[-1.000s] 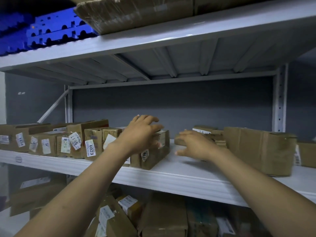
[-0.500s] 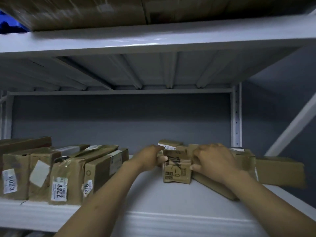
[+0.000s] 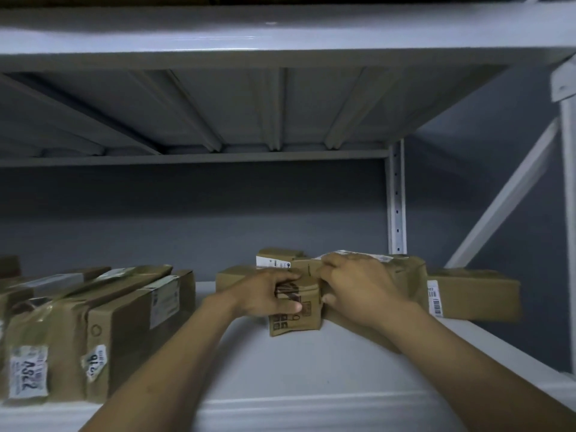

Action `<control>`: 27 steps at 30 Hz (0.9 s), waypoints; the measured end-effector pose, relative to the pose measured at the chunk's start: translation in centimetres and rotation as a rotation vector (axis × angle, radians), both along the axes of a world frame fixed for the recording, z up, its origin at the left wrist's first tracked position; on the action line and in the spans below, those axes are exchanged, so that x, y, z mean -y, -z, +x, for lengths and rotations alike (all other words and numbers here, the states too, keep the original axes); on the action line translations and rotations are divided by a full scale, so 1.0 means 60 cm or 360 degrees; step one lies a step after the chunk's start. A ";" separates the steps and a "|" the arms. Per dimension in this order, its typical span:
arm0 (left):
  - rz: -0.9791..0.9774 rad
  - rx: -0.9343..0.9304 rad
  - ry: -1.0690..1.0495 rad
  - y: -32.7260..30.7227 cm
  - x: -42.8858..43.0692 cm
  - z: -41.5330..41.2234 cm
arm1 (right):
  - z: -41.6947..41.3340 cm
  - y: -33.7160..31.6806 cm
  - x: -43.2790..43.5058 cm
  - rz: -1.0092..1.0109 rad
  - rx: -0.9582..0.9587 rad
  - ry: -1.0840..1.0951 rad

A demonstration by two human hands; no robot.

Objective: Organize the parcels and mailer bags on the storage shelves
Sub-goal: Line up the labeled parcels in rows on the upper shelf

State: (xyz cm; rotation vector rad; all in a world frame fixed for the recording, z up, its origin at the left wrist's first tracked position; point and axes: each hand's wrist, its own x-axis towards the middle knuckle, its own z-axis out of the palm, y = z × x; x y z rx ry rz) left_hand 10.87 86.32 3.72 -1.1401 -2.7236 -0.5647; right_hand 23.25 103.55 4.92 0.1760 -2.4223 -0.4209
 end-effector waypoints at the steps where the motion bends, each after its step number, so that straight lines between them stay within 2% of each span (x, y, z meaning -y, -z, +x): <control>1: -0.0008 0.0007 -0.0001 -0.001 0.005 -0.003 | 0.004 -0.002 0.001 -0.0026 -0.0006 -0.0012; 7: -0.0163 -0.0030 -0.0143 -0.027 0.044 0.016 | 0.011 -0.004 0.003 -0.0141 -0.0002 -0.0043; 9: -0.0077 -0.0084 -0.0191 -0.025 0.045 0.036 | 0.012 0.000 0.008 -0.0130 0.0039 -0.0075; 12: 0.0001 -0.0320 -0.0369 0.001 0.036 0.057 | 0.011 0.006 0.016 -0.0132 0.0127 -0.0093; 15: 0.0269 -0.0304 -0.0449 0.029 0.037 0.066 | 0.009 0.013 0.018 -0.0211 0.0220 -0.0175; 18: 0.0562 -0.0228 -0.0453 0.035 0.055 0.077 | -0.003 0.024 0.018 -0.0644 0.0307 -0.0373; 21: 0.0813 -0.0257 -0.0340 0.041 0.078 0.096 | -0.018 0.044 0.029 -0.1336 0.0447 -0.0590; 24: 0.0792 -0.0342 -0.0127 0.046 0.099 0.119 | -0.024 0.053 0.050 -0.1972 0.0371 -0.0750; 27: 0.0632 -0.0457 0.0076 0.051 0.115 0.140 | -0.017 0.055 0.070 -0.2273 0.0268 -0.0689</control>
